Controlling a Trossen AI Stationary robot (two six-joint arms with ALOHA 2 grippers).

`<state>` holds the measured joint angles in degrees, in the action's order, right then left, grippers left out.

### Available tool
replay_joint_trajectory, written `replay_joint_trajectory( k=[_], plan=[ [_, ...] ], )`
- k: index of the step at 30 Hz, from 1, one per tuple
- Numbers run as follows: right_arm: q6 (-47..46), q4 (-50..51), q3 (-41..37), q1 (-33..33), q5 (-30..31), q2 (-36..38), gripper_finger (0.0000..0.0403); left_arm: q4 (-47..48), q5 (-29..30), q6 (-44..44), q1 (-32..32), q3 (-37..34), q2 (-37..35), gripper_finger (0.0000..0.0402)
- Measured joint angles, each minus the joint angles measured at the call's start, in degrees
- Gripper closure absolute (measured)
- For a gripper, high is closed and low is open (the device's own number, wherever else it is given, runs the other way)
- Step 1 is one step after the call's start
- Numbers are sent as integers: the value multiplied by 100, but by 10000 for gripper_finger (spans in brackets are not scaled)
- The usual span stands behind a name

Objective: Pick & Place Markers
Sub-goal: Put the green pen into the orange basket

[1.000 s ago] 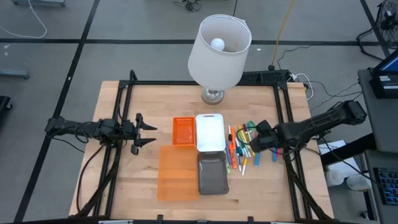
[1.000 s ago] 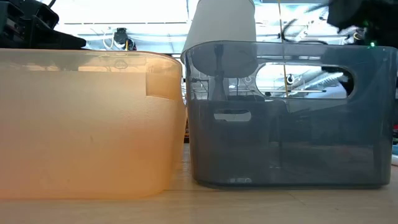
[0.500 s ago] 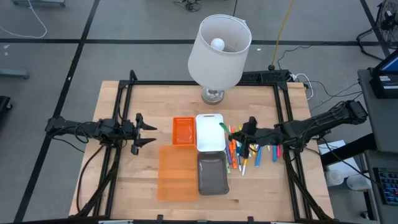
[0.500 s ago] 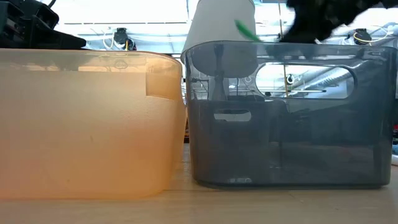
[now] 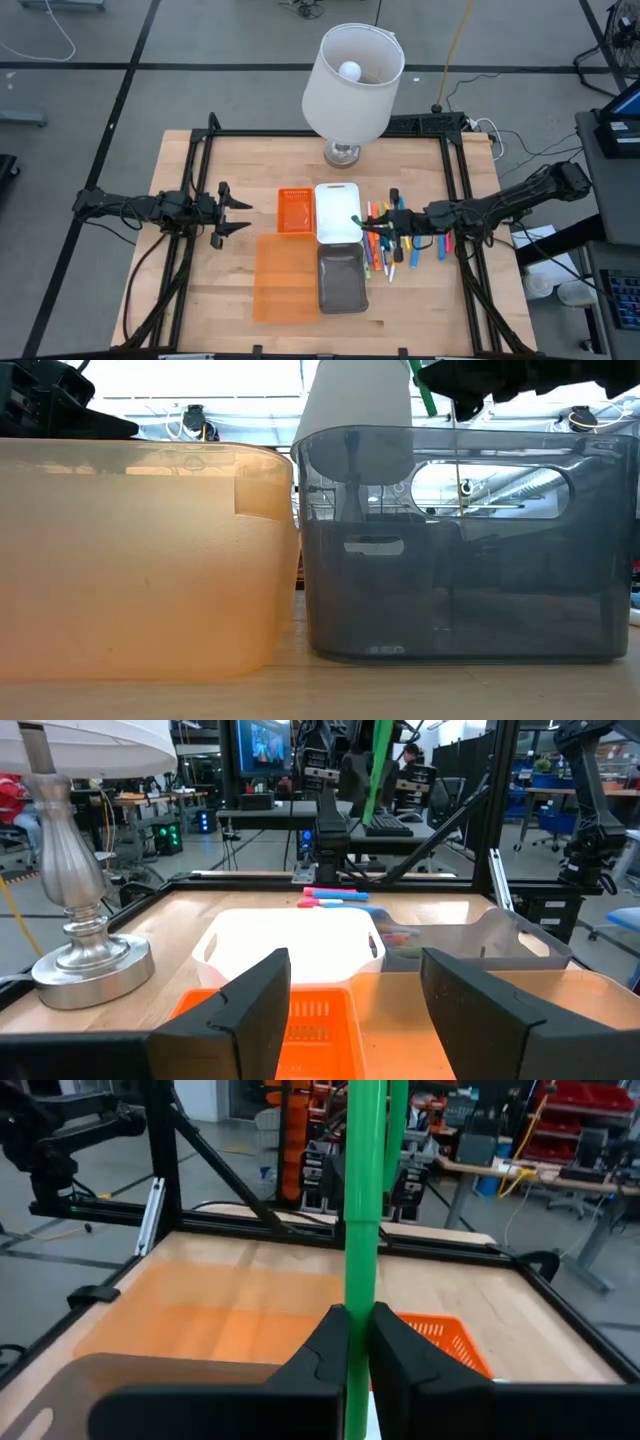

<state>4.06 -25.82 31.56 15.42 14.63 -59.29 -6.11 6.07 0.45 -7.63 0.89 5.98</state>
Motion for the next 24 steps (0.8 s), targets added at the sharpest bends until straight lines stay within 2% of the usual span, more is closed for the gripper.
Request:
replay_joint_trajectory(
  k=[7,12,15,19,22,24],
  plan=[
    [133,-886,-404,-11,-899,-4,393,-12,0,-2,0,0,1,174],
    [215,-1112,-473,-9,-1048,-7,393,-869,-30,-180,0,4,0,174],
    [411,-1104,-473,-9,-1042,-7,393,-1217,-352,-430,-1,4,4,174],
    [655,-1103,-473,-11,-1038,-7,393,-1959,-660,356,-1,4,4,174],
    [697,-1102,-473,-50,-1032,-7,393,-2019,-584,979,-1,4,4,174],
    [632,-1083,-473,-132,-1016,-7,393,-1870,-345,870,-1,4,18,174]
  ],
)
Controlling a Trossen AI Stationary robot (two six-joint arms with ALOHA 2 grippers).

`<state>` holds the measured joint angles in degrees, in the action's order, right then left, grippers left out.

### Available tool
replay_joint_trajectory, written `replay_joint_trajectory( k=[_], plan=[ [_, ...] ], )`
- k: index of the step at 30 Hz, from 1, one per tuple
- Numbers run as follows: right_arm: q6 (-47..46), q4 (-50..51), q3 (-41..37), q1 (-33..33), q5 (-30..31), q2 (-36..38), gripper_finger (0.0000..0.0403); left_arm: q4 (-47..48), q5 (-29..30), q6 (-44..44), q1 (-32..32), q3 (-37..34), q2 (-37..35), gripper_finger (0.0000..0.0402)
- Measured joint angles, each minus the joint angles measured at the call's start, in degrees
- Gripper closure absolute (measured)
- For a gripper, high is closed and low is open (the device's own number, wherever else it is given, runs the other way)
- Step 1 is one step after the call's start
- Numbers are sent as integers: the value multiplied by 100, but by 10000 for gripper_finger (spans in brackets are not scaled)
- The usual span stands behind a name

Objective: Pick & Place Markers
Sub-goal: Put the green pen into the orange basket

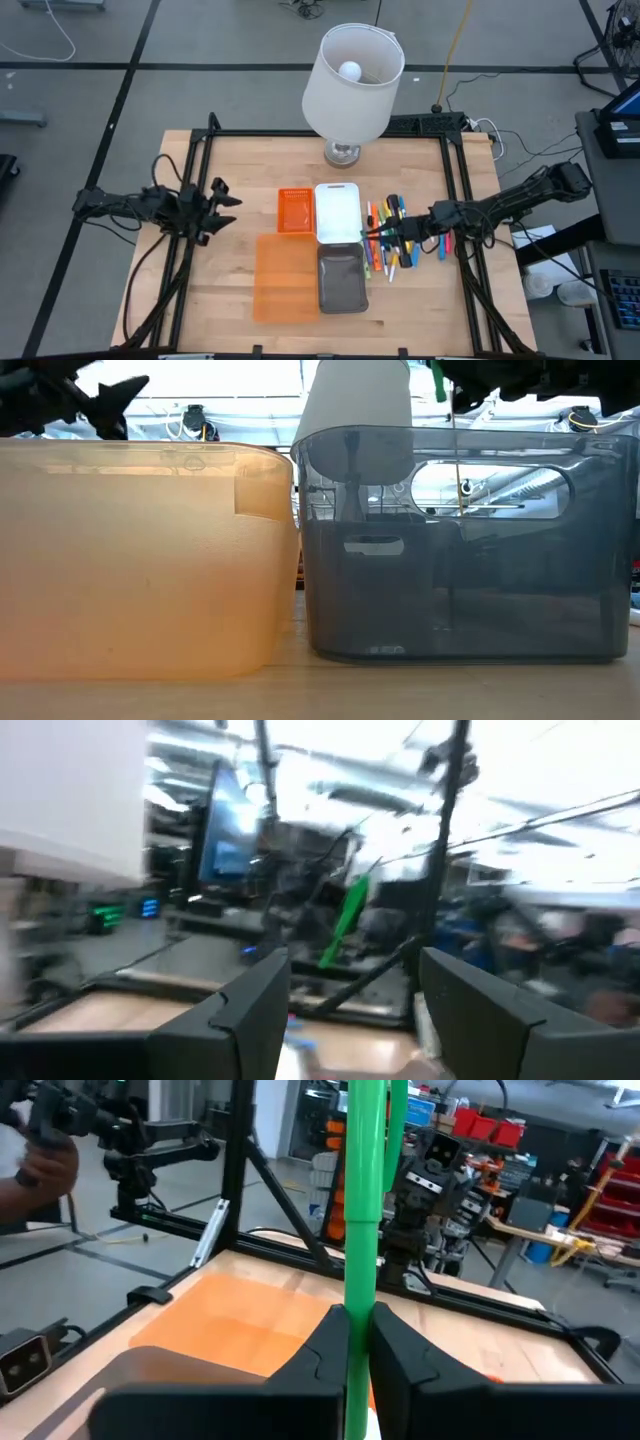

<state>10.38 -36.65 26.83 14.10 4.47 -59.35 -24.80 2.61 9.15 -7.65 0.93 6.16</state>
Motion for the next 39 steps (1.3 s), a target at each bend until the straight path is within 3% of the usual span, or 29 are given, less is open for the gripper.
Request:
replay_joint_trajectory(
  k=[3,6,10,16,20,26,30,34,39],
  plan=[
    [-126,14,0,-155,9,0,393,184,1190,-409,1,0,92,174],
    [-164,60,0,-323,9,0,393,179,2221,57,3,0,228,174],
    [-58,141,0,-480,-12,0,393,46,2682,551,7,0,404,174],
    [134,-490,-7,-590,-9,-4,393,66,2567,992,9,-2,894,174],
    [422,-463,-4,-589,-7,-1,393,-736,2257,402,10,-2,1547,174],
    [405,-534,-4,-591,17,-419,393,-2241,1838,-719,12,201,3334,174],
    [539,-1339,-3,-665,196,-1079,394,-2495,1706,-1108,14,1030,4761,174],
    [768,-1839,327,-818,326,-1755,395,-2470,839,-2407,6,2317,6115,174],
    [806,-1691,727,-897,334,-2099,395,-1570,509,-3131,26,3598,6906,174]
  ],
)
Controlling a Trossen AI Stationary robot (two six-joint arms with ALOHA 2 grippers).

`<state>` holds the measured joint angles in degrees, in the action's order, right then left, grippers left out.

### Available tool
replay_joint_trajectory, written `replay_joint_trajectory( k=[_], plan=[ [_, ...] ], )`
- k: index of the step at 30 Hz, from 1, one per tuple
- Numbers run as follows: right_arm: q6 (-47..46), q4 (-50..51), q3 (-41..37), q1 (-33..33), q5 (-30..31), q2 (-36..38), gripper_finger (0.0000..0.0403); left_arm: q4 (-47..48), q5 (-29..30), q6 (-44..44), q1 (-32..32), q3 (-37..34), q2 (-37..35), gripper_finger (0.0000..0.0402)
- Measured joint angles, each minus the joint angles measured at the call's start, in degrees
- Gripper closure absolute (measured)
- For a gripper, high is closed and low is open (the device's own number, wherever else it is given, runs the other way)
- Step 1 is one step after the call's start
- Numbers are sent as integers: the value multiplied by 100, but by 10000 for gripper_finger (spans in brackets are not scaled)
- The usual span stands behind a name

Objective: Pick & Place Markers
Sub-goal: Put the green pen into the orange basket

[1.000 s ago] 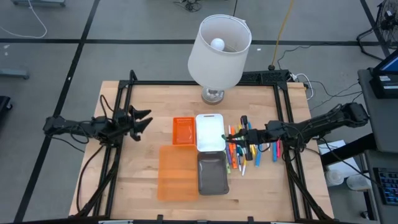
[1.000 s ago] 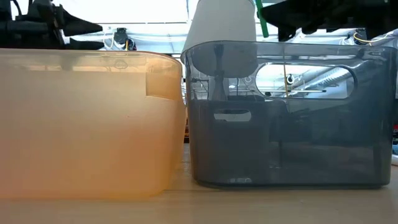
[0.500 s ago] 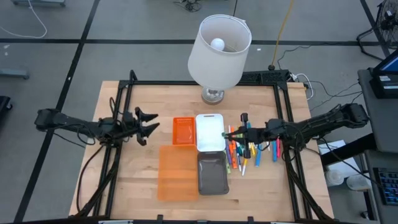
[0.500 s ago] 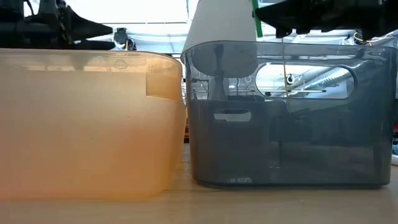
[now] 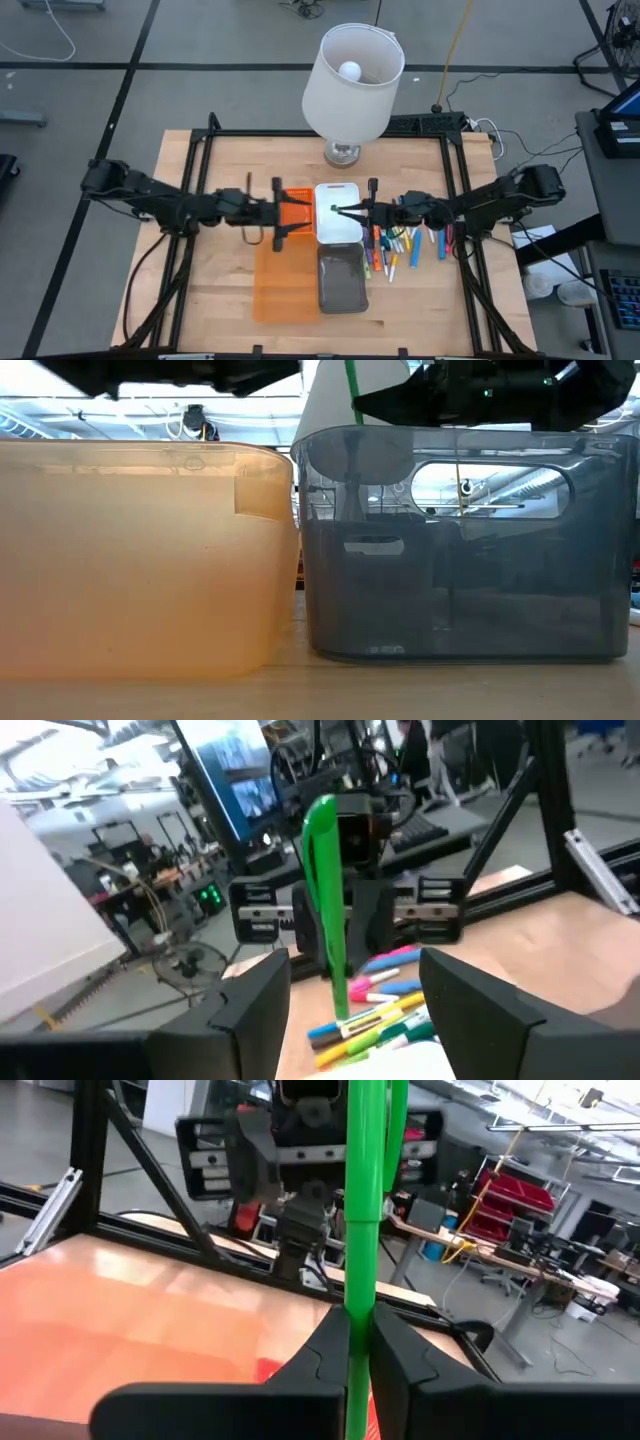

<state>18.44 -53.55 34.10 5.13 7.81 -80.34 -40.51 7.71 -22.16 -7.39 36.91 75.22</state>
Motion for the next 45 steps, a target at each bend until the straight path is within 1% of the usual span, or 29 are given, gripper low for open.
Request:
replay_joint_trajectory(
  k=[3,6,11,14,16,18,23,30,33,39,43,45],
  plan=[
    [87,-21,80,6,3,-36,395,357,-134,90,28,311,74,174],
    [62,-54,103,9,120,-37,395,30,-507,90,26,338,150,174],
    [74,-166,104,15,132,-36,395,-374,-622,181,158,341,413,174],
    [65,-277,104,-12,121,-36,395,-898,-1226,208,272,359,756,174],
    [64,-322,104,-20,121,-36,395,-1192,-1382,334,337,443,992,174],
    [63,-329,104,-18,119,-36,395,-1355,-1326,455,428,573,1213,174],
    [-85,-309,104,64,103,-36,395,-1373,-1226,469,556,900,1531,174],
    [19,-282,104,221,156,-6,395,-1213,-768,464,567,968,1555,174],
    [24,-289,105,222,137,-4,395,-1367,-874,576,565,977,1555,174],
    [26,-272,104,222,136,-6,395,-1309,-923,881,567,1016,1554,174],
    [27,-272,104,196,135,-6,395,-1316,-1231,897,567,1016,1554,174],
    [49,-271,104,194,135,-6,395,-1332,-1263,899,565,1016,1554,174]
  ],
)
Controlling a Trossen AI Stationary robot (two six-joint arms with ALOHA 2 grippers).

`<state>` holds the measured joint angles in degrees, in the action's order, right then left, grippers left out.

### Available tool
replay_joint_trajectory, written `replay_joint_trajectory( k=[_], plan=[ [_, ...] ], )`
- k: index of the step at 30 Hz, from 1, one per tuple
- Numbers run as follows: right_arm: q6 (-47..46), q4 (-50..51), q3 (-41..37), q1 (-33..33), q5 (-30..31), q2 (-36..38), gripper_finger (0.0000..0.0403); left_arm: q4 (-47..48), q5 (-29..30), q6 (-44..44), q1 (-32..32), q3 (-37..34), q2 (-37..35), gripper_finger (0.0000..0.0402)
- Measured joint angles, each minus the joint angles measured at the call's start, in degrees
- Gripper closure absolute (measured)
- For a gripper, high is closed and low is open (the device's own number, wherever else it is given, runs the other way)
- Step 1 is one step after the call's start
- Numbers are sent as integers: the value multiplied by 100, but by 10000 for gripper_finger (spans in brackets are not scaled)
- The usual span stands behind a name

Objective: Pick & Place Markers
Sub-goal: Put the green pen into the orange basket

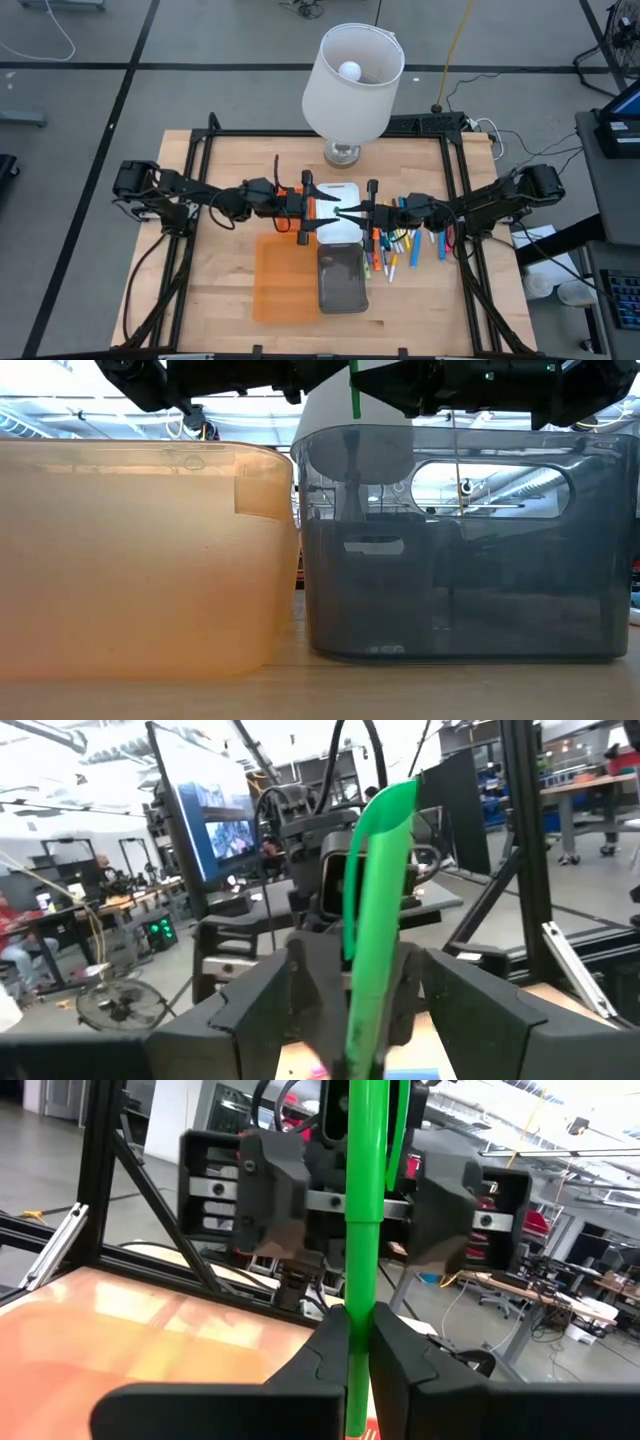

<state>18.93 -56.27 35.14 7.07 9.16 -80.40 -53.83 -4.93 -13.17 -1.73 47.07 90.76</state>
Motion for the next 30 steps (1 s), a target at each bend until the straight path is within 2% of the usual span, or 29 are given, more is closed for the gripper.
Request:
replay_joint_trajectory(
  k=[7,18,22,26,27,30],
  plan=[
    [42,-3,0,0,-21,0,394,262,-101,170,24,290,-7,174],
    [40,-3,0,0,-21,0,393,474,-131,135,15,310,0,181],
    [68,-3,0,0,-21,0,393,483,-460,43,10,310,0,235],
    [84,-2,0,2,-39,0,393,423,-520,14,29,310,0,339],
    [82,-11,0,0,-35,1,393,402,-516,9,34,310,0,352],
    [49,-6,0,0,-27,2,393,374,-510,31,61,310,0,350]
  ],
)
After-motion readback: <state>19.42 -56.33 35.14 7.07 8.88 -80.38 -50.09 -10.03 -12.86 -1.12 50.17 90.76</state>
